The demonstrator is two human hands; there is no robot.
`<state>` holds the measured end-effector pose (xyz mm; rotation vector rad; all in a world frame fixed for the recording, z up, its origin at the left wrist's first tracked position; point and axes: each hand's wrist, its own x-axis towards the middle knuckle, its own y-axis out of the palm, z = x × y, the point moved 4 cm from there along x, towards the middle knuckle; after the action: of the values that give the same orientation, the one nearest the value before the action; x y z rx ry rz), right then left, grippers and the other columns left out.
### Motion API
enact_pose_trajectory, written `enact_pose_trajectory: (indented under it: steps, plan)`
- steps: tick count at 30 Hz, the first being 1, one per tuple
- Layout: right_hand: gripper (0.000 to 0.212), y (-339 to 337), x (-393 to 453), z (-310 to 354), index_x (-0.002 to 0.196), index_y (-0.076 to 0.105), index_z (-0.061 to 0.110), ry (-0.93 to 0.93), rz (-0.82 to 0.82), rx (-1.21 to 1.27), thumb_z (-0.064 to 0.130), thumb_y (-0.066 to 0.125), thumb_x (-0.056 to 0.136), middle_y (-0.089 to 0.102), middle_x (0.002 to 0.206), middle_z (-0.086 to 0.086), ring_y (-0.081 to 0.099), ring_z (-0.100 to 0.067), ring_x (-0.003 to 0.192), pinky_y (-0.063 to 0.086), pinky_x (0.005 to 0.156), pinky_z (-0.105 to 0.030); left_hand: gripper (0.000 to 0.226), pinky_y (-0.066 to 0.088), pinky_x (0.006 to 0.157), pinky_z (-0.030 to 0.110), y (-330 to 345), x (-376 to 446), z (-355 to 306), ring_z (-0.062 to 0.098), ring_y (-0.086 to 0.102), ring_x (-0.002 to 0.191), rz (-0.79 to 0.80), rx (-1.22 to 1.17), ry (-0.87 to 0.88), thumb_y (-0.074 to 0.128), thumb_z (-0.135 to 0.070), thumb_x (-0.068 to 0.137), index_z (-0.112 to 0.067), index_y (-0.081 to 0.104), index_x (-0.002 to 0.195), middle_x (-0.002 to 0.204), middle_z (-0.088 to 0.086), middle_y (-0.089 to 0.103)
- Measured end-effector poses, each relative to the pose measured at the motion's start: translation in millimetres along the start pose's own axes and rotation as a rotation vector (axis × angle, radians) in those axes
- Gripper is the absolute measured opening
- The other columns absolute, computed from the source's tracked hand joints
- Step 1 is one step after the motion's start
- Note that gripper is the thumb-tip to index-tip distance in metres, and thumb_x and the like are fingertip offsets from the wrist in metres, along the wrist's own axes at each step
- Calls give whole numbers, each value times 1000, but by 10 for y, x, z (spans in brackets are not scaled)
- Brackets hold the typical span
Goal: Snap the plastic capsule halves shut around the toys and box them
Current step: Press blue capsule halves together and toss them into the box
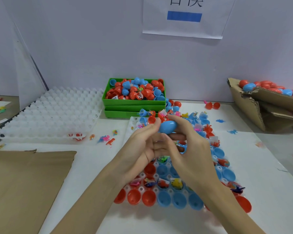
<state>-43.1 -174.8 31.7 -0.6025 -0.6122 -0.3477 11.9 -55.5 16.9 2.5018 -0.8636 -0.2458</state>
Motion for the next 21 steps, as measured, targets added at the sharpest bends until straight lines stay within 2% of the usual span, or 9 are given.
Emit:
enact_pose_trajectory:
  steps: [2, 4, 7, 9, 11, 14, 16, 18, 21]
  plan:
    - [57, 0, -1, -1, 144, 57, 11, -19, -21, -36, 11, 77, 91, 71, 117, 8, 64, 15, 101, 45, 82, 2, 50, 62, 91, 40, -6, 0, 5, 32, 76, 101, 3, 39, 18, 52, -41, 106, 0, 65, 132, 121, 27, 73]
    - [56, -13, -3, -17, 141, 61, 11, -24, -29, -68, 12, 79, 88, 72, 113, 10, 63, 19, 97, 45, 82, 2, 51, 61, 93, 40, 8, -2, 27, 33, 75, 104, 2, 71, 23, 52, -39, 107, 4, 59, 135, 122, 27, 72]
    - [42, -30, 7, -54, 130, 67, 17, -25, 7, -71, 8, 77, 90, 72, 101, 16, 66, 15, 93, 46, 80, 0, 49, 61, 86, 35, 18, -1, 51, 31, 76, 100, -21, 95, 25, 54, -36, 105, 8, 56, 128, 114, 26, 74]
    - [34, -43, 21, -75, 122, 67, 17, -26, 53, -67, 4, 75, 92, 69, 94, 21, 66, 13, 91, 46, 78, 1, 42, 61, 81, 34, 11, 5, 63, 29, 77, 93, -48, 111, 24, 58, -37, 102, 3, 58, 118, 105, 23, 76]
    - [34, -67, 52, -80, 122, 67, 20, -20, 98, -74, 5, 73, 92, 68, 96, 24, 65, 10, 95, 46, 81, -1, 44, 62, 78, 34, 6, 6, 61, 30, 77, 90, -57, 128, 21, 58, -37, 102, 4, 58, 119, 100, 23, 76]
    - [32, -156, 132, -91, 123, 67, 29, 55, 102, -38, 20, 76, 93, 71, 106, 23, 67, 2, 102, 52, 88, -13, 47, 63, 72, 35, -49, 11, -11, 34, 77, 87, -93, 194, 32, 51, -41, 107, 1, 60, 127, 103, 24, 76]
    - [26, -281, 220, -158, 118, 71, 31, 173, 30, 106, 31, 77, 92, 75, 102, 17, 71, -5, 97, 56, 83, -17, 47, 63, 67, 32, -154, 6, -108, 34, 77, 83, -165, 233, 72, 46, -44, 108, -2, 59, 124, 105, 24, 77]
    - [26, -422, 387, -352, 114, 74, 25, 363, -39, 321, 37, 74, 91, 78, 99, 7, 73, -8, 94, 57, 78, -18, 46, 61, 60, 28, -289, -5, -197, 31, 76, 76, -245, 229, 127, 45, -43, 108, -2, 60, 121, 102, 23, 78]
    - [28, -754, 876, -845, 120, 67, 3, 731, -241, 980, 20, 69, 98, 73, 105, -10, 73, -16, 97, 59, 77, -19, 44, 58, 55, 26, -458, -23, -248, 27, 74, 70, -355, 222, 157, 45, -42, 109, -3, 65, 113, 98, 21, 78]
